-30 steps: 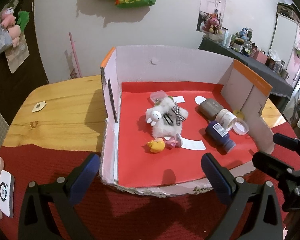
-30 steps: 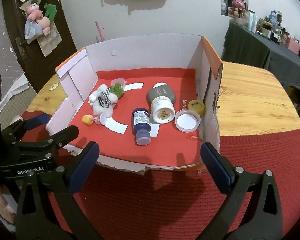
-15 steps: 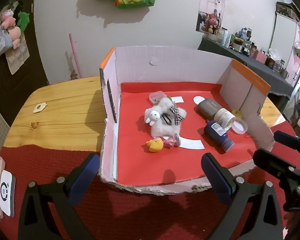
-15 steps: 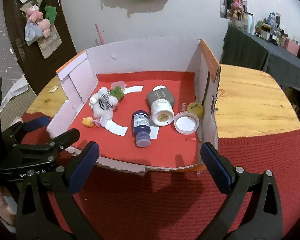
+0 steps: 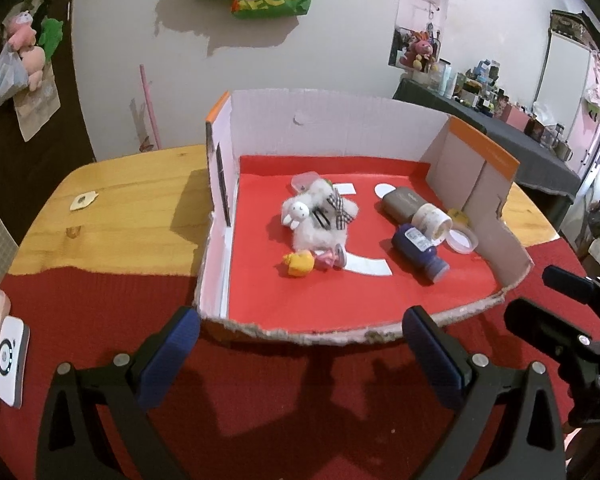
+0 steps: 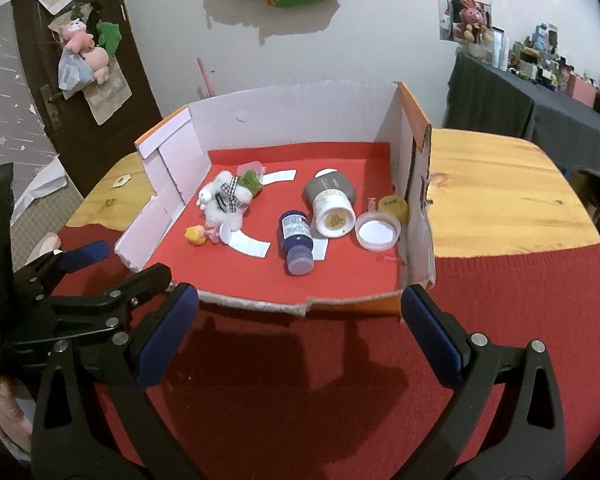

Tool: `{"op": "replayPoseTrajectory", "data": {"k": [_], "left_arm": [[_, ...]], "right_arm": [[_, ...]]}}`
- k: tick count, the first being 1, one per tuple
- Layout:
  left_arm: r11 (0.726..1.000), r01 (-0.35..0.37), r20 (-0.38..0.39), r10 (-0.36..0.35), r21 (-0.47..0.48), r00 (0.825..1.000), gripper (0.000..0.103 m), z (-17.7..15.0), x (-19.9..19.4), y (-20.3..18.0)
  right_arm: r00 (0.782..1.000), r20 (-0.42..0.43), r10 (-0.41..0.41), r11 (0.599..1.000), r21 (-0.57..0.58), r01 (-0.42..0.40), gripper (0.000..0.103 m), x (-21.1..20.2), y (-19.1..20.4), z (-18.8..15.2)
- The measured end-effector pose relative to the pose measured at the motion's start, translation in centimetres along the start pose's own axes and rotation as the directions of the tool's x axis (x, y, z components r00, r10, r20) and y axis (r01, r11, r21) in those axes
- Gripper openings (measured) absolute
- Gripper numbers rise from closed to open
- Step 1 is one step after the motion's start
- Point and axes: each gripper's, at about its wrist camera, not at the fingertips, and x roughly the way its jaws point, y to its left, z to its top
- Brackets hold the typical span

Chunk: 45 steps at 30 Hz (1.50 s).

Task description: Organize objects

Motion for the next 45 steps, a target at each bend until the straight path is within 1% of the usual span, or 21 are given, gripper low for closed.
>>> {"op": "replayPoseTrajectory", "data": {"k": [9, 15, 23, 37, 45], "left_arm": [[1.000, 0.005, -0.027, -0.005, -0.003, 1.000, 0.103, -2.3, -0.6, -0.3], [1.000, -0.003, -0.033, 0.003, -0.004, 0.999, 0.103, -3.5, -0.9, -0.5], [1.000, 0.001, -0.068, -0.001, -0.009, 0.998, 0.103, -4.6, 0.0, -0.5], [1.000, -0.001, -0.111, 0.000, -0.010, 0.994, 0.103, -5.3, 1.5, -0.3], [1.000, -0.019, -0.126, 0.021, 0.018, 0.992, 0.103, -5.4, 2.0, -0.7]], "right_arm": [[1.000, 0.005, -0.003, 1.000, 0.009, 0.003, 0.103, -1.1, 0.1, -2.2], [1.000, -0.014, 0.006, 1.000, 0.022, -0.006, 0.103, -0.9, -0.1, -3.5], [0.999, -0.037, 0.001, 0.999, 0.032, 0.000, 0.103, 0.0, -0.5, -4.5], [0.997, -0.072, -0.025, 0.999, 0.032, 0.027, 0.103, 1.8, -0.8, -5.6], [0.996, -0.082, -0.037, 0.999, 0.033, 0.040, 0.103, 2.2, -1.2, -5.8]]}}
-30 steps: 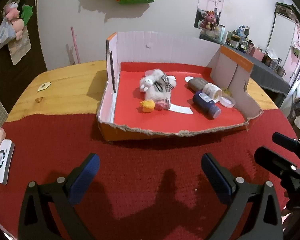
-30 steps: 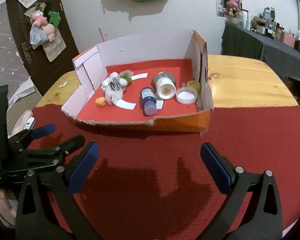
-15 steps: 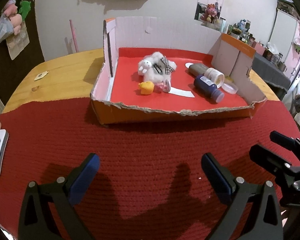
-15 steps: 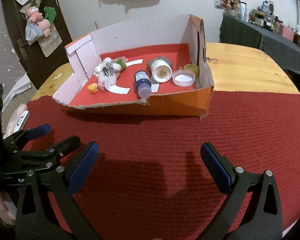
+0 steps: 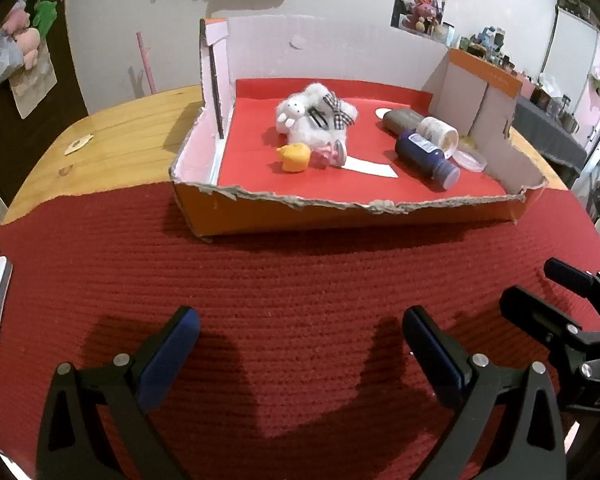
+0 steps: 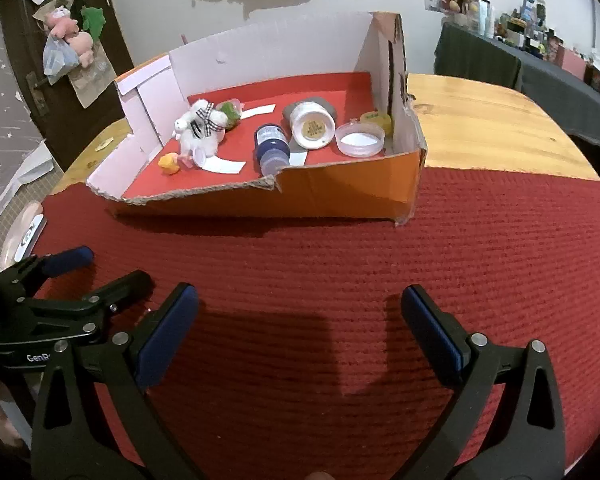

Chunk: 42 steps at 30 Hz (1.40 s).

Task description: Organize objects

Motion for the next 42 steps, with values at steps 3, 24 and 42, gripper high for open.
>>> {"op": "replayPoseTrajectory", "data": {"k": [3, 24, 42], "left_arm": [[1.000, -0.007, -0.007, 0.007, 0.010, 1.000, 0.103, -0.1, 0.0, -0.1], [1.000, -0.025, -0.010, 0.025, 0.018, 1.000, 0.103, -0.1, 0.7, -0.4], [1.000, -0.025, -0.008, 0.025, 0.019, 1.000, 0.103, -0.2, 0.5, -0.3]], "right_arm": [[1.000, -0.009, -0.003, 1.000, 0.004, 0.003, 0.103, 0.2, -0.2, -0.2], [0.996, 0.030, -0.089, 0.994, -0.058, 0.091, 0.103, 0.9, 0.2, -1.1], [0.996, 0.048, -0.076, 0.996, -0.049, 0.079, 0.103, 0.8, 0.0, -1.2]]}}
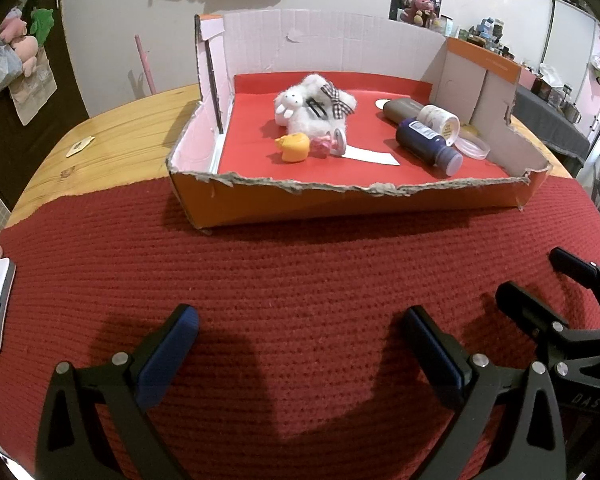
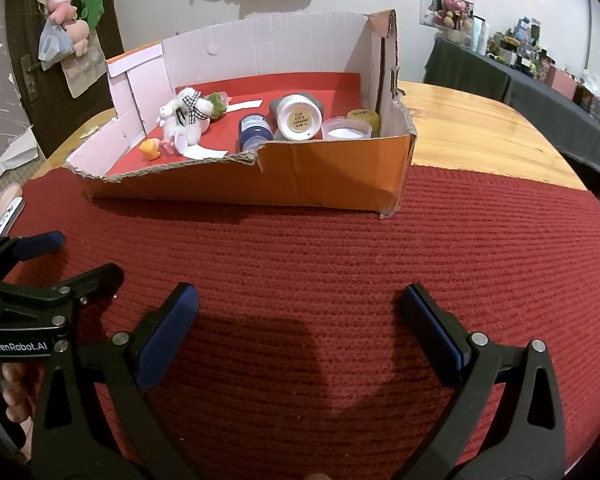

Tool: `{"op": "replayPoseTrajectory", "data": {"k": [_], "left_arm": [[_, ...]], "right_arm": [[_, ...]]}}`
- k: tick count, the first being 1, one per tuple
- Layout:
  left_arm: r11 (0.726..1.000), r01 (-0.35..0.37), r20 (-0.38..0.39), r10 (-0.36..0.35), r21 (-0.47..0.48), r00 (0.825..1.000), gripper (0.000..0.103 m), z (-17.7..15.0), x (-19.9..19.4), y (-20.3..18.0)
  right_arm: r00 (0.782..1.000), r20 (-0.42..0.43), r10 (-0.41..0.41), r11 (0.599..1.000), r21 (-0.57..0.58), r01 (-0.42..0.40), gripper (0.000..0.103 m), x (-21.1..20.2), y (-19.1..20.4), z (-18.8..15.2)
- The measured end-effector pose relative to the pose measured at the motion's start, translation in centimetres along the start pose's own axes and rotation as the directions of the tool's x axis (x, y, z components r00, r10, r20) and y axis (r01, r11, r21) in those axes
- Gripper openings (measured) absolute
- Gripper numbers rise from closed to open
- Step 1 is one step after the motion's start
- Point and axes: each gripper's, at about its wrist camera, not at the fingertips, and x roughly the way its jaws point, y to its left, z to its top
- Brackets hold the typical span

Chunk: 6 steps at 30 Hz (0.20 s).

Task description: Organize objects

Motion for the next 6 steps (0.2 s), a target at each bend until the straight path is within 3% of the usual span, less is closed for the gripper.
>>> {"op": "replayPoseTrajectory", "data": {"k": [6], "left_arm": [[1.000, -0.001, 0.001, 0.001, 0.000, 1.000, 0.103, -0.03, -0.01, -0.03]], "right_arm": [[1.000, 0.002, 0.001, 1.000, 0.002, -0.001, 0.103, -0.01, 0.00, 0.01]]}}
